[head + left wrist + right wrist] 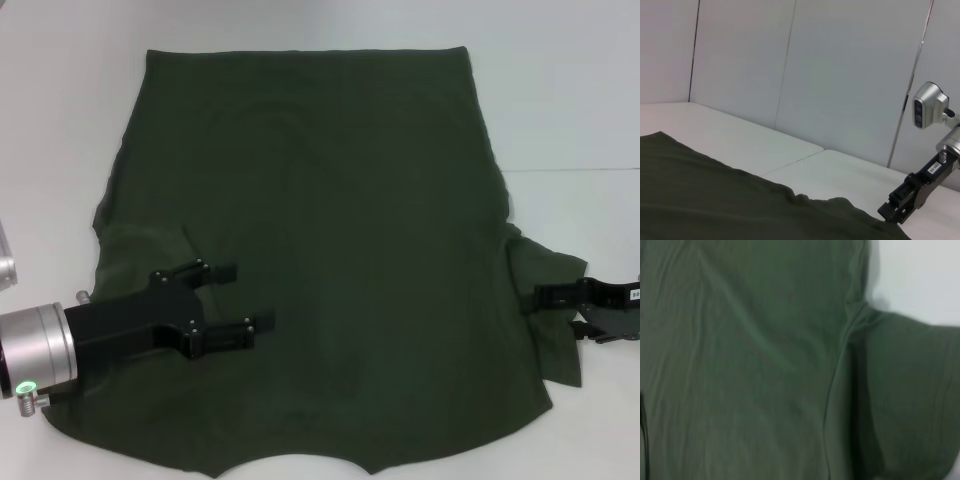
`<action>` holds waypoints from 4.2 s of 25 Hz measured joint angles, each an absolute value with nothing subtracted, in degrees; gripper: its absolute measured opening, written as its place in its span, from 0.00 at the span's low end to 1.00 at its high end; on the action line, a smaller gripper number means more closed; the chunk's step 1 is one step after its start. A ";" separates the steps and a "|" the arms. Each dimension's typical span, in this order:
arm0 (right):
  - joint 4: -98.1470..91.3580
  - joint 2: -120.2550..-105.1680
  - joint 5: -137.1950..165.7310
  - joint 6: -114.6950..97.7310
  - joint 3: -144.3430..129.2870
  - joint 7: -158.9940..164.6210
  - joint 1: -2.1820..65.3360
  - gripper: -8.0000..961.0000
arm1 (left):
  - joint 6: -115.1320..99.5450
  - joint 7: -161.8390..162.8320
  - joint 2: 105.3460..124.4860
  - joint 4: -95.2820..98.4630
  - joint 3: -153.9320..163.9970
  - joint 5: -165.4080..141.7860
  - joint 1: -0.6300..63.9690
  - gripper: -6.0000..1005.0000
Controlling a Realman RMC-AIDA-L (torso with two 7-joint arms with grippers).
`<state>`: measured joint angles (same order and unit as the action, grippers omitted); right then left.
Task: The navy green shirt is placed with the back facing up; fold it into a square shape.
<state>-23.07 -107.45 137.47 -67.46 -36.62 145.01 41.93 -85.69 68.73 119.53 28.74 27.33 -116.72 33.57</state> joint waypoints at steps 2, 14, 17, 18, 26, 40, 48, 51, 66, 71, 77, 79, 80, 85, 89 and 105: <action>-22.80 -107.48 137.47 -67.44 -36.92 145.01 42.07 0.92 | -85.69 68.73 119.53 28.74 27.33 -116.72 33.57 0.93; -22.81 -107.18 137.16 -67.54 -36.47 145.20 41.66 0.72 | -85.58 68.73 119.60 28.74 27.29 -116.67 33.66 0.93; -22.83 -107.05 137.13 -67.52 -36.42 145.26 41.58 0.68 | -85.36 68.73 119.62 28.74 27.25 -116.63 33.66 0.93; -22.83 -107.01 137.13 -67.50 -36.39 145.30 41.56 0.67 | -85.26 68.73 119.62 28.74 27.25 -116.61 33.66 0.93; -22.88 -106.84 137.38 -67.35 -36.59 145.81 41.58 0.66 | -85.03 68.73 119.62 28.74 27.24 -116.50 33.75 0.93; -22.85 -106.73 137.29 -66.77 -36.38 145.24 41.42 0.17 | -84.39 68.73 119.62 28.74 27.24 -115.91 34.04 0.93; -23.77 -104.75 137.30 -66.93 -36.33 143.29 41.22 0.01 | -84.21 68.73 119.62 28.70 27.25 -115.91 34.27 0.93; -25.60 -103.47 137.29 -67.26 -36.33 142.50 40.64 0.01 | -84.23 68.76 119.62 28.67 27.25 -115.91 34.30 0.93; -35.18 -101.96 137.07 -68.62 -32.94 132.60 40.32 0.01 | -84.56 70.45 119.62 28.99 27.24 -115.75 34.13 0.93; -35.25 -103.10 137.04 -69.36 -33.57 130.37 44.01 0.01 | -84.77 70.98 119.61 29.18 27.23 -115.48 34.10 0.93; -32.62 -105.97 137.32 -69.00 -38.48 130.67 50.27 0.01 | -84.88 71.47 119.61 29.21 27.25 -115.10 34.00 0.93; -30.96 -106.95 137.38 -67.92 -39.82 131.40 52.50 0.01 | -84.89 71.67 119.57 29.30 27.24 -115.10 33.95 0.93; -29.99 -107.59 137.43 -67.02 -40.70 132.17 53.71 0.01 | -84.90 71.71 119.56 29.41 27.23 -115.10 33.92 0.93; -26.45 -110.79 137.64 -60.12 -48.63 135.96 58.97 0.01 | -84.96 71.80 119.52 29.88 27.10 -114.95 33.86 0.93; -25.27 -112.89 137.64 -58.02 -53.17 137.08 60.92 0.14 | -84.97 71.81 119.41 29.88 27.08 -114.95 34.04 0.93; -30.75 -112.41 111.51 -59.79 -41.86 111.90 45.46 0.73 | -84.89 74.00 119.18 29.80 25.40 -111.27 34.31 0.93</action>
